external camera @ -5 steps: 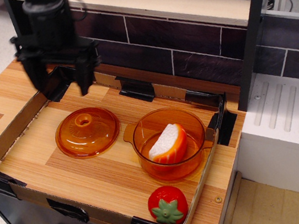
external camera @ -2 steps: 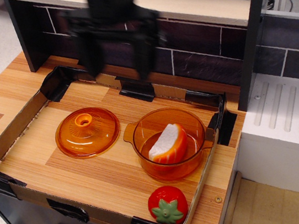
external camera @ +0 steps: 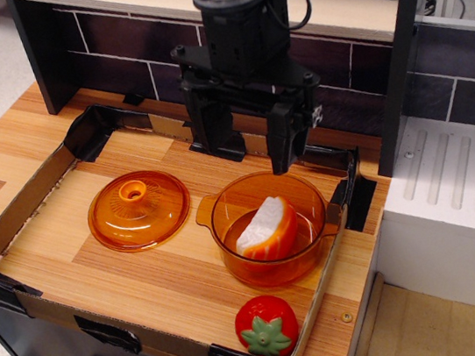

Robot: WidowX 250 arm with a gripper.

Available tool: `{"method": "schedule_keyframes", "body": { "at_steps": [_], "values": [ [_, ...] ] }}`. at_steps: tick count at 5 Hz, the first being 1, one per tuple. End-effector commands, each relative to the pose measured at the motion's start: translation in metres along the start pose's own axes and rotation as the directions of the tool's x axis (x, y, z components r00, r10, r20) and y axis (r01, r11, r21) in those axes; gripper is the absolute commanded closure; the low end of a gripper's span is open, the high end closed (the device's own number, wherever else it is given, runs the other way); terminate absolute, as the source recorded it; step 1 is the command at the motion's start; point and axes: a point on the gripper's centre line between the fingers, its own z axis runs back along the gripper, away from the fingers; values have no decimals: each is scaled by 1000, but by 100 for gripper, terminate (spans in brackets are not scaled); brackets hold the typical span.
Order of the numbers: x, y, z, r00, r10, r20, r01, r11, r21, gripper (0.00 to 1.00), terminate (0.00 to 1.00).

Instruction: Take sushi out of pot

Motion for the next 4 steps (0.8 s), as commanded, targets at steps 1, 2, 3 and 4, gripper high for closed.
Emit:
{"method": "schedule_keyframes", "body": {
  "at_steps": [1,2,3,4],
  "values": [
    [1,-3,-16,998,-43,45,43,999,0,0,0],
    [1,-8,-28,999,-25,45,26,1000,-13,0,0],
    [-2,-10,-42,1000,18,21,-17,999,-27,0,0],
    [-3,-10,-51,999,36,25,-35,999,-9,0,0]
  ]
}}
